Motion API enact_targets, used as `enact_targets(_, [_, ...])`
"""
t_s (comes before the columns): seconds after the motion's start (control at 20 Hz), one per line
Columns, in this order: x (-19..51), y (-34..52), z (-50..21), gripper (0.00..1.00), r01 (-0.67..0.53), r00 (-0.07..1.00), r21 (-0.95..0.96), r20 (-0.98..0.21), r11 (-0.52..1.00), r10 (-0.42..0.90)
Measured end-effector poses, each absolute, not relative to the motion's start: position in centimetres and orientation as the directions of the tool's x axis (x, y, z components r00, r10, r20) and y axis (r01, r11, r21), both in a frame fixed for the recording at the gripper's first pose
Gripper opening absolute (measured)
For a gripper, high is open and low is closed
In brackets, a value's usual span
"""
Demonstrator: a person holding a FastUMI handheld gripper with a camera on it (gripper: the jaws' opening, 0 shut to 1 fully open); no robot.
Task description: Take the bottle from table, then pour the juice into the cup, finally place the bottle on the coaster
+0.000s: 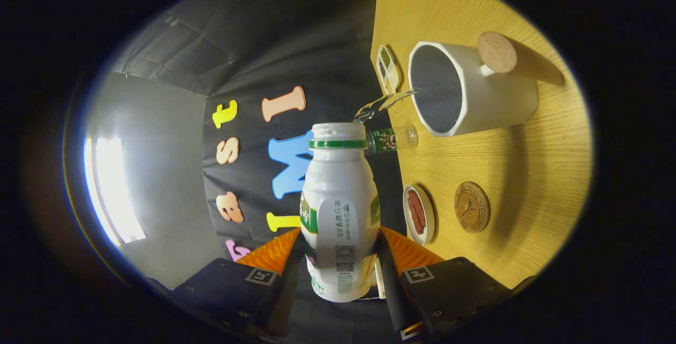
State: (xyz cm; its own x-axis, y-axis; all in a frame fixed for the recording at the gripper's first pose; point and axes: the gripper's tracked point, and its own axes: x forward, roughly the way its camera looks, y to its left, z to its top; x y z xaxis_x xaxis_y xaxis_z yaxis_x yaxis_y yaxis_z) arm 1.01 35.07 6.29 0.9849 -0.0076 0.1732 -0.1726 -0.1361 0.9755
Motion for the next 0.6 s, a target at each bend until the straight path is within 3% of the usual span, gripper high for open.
enact_targets(0.6, [1.10,35.33,6.67,0.72,-0.178,0.984,0.967,0.179,-0.180,-0.012])
